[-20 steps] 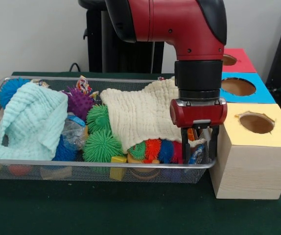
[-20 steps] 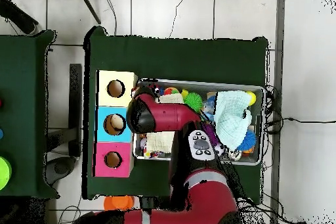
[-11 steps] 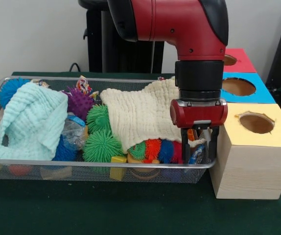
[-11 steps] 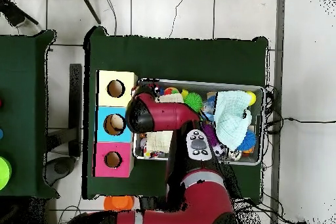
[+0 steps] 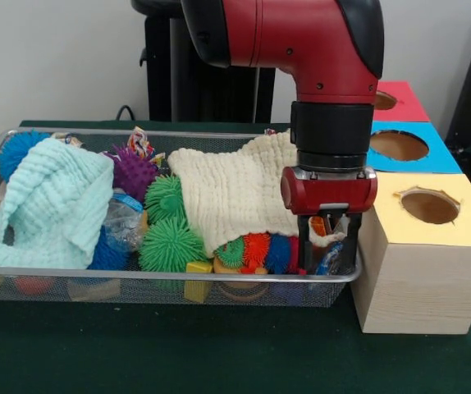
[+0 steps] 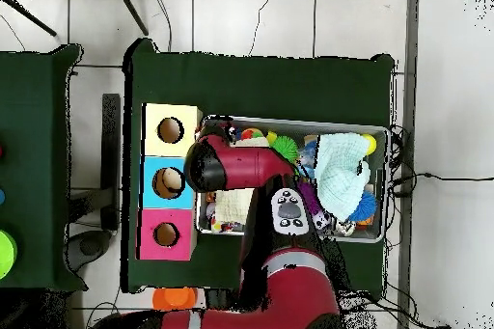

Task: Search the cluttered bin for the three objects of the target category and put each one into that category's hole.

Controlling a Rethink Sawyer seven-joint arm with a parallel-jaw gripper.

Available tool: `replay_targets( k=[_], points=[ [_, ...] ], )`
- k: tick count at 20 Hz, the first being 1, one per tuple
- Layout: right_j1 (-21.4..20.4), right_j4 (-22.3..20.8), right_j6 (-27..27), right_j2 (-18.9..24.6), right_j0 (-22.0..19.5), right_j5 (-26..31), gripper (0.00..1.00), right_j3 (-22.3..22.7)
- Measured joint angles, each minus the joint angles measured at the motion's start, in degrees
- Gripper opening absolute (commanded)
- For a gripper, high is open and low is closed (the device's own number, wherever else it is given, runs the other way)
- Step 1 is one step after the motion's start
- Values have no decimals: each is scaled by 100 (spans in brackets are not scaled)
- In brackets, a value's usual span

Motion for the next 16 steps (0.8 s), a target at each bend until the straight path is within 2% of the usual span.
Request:
replay_targets(
  k=[8,16],
  points=[
    [18,0,0,-34,6,298,100,-80],
    [146,1,0,62,-72,329,100,-85]
  ],
)
